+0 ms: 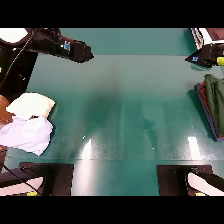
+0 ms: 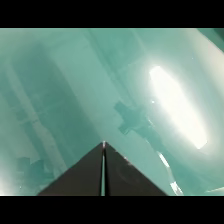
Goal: Fold the shirts.
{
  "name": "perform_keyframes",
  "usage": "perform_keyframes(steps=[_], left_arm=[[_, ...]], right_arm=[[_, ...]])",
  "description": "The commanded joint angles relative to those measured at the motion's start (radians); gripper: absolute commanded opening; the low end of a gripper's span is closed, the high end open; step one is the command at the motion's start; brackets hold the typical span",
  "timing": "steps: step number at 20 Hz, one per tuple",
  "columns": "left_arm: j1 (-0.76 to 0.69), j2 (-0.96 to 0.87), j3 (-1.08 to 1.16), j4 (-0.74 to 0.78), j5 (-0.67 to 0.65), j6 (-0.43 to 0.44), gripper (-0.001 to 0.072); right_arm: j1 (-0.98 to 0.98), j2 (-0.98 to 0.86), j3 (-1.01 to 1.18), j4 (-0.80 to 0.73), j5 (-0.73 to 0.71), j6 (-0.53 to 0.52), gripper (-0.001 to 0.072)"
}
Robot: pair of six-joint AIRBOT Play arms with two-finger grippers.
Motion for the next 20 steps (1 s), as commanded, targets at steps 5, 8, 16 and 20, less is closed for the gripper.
perform_keyframes(steps=[5, 8, 16, 20], left_arm=[[0.000, 0.000, 0.000, 0.000, 0.000, 0.000, 0.0029], [0.000, 0.000, 0.000, 0.000, 0.000, 0.000, 0.0028], [0.000, 0.000, 0.000, 0.009, 0.051, 0.019, 0.0029], [0.062, 0.002, -0.002, 0.397, -0.095, -0.013, 0.0362]], right_arm=[[0.003, 0.000, 0.001, 0.002, 0.000, 0.000, 0.0015], [0.003, 0.000, 0.001, 0.002, 0.000, 0.000, 0.0015], [0.003, 0.000, 0.001, 0.002, 0.001, 0.000, 0.0015], [0.003, 0.000, 0.001, 0.002, 0.002, 0.000, 0.0015]])
